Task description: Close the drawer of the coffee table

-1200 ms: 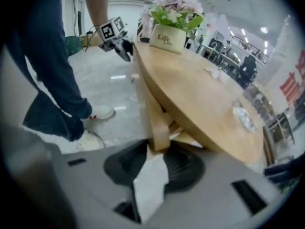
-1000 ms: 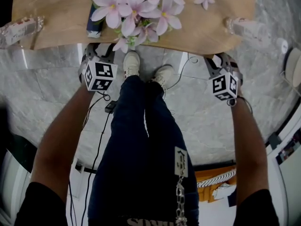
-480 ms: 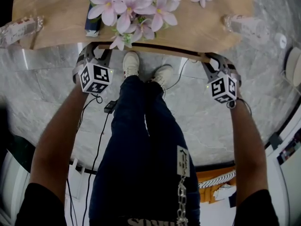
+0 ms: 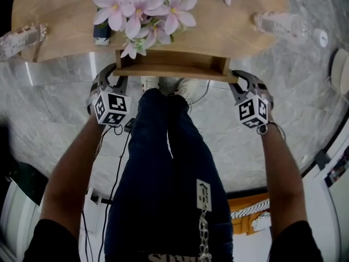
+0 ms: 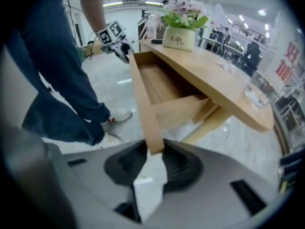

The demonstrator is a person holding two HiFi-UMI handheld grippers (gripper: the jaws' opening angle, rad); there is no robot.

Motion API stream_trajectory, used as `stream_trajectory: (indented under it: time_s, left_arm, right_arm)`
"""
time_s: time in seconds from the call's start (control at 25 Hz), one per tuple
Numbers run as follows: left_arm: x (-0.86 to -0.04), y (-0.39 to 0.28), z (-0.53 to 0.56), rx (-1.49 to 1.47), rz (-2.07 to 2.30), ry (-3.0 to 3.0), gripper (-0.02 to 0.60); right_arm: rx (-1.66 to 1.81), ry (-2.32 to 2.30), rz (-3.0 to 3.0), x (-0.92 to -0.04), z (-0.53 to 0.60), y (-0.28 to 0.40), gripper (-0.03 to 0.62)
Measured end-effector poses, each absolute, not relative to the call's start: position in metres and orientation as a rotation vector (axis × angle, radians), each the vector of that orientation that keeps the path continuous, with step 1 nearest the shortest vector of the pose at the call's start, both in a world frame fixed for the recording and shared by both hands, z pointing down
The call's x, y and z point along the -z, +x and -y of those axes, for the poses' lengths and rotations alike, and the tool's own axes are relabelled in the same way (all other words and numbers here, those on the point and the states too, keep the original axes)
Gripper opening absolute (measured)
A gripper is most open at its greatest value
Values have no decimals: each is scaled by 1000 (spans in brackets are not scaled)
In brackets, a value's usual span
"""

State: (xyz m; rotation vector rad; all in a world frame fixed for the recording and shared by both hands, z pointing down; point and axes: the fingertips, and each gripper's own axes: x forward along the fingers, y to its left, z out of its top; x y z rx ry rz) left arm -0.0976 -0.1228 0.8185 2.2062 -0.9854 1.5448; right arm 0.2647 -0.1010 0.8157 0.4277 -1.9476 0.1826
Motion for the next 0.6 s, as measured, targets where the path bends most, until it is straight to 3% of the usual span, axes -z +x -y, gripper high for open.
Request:
stream_trajectory:
  time_s: [0.6]
  left_arm:
    - [-828, -106, 74, -1555, 930, 2186, 153]
  right_arm:
    - [-246, 426, 1930, -826, 40, 257, 117]
